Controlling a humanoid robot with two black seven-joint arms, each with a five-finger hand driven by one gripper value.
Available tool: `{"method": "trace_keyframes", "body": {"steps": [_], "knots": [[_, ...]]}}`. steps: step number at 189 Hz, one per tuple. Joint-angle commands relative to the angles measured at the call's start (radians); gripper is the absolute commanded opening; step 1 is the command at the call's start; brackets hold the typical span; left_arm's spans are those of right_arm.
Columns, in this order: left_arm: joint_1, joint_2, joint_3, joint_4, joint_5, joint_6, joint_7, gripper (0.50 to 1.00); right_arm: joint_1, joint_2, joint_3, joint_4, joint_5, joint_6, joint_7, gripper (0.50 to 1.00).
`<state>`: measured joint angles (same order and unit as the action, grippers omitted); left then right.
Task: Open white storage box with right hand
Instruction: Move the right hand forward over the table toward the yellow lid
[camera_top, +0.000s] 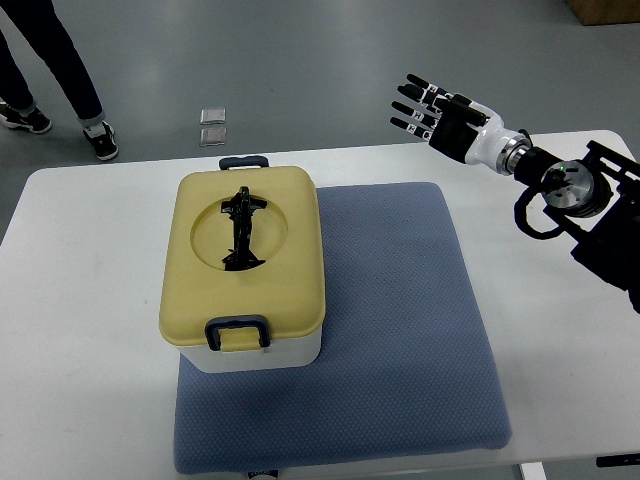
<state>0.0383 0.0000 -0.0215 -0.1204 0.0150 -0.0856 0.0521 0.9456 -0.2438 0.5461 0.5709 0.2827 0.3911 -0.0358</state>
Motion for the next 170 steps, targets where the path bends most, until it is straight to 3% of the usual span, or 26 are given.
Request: {"method": "trace_keyframes", "body": {"steps": [1,41,85,170], "knots": [[0.000,0.000,0.002,0.002,0.000,0.000,0.000,1.000,-0.007,0.014,0.003,-0.002,0.000,0.000,0.001,0.932],[0.000,0.000,-0.003,-0.007,0.000,0.000,-0.001,1.000,-0.008,0.032,0.002,0.000,0.001,-0.003,0.002,0.932],[-0.006,0.000,0.000,-0.005,0.000,0.000,-0.001,1.000,-0.001,0.028,-0.003,0.003,-0.004,-0.069,-0.001,0.932],[-0.008,0.000,-0.002,-0.007,0.000,-0.002,-0.001,1.000,0.022,-0.026,-0.005,0.092,-0.125,-0.015,0.004,0.930]]}}
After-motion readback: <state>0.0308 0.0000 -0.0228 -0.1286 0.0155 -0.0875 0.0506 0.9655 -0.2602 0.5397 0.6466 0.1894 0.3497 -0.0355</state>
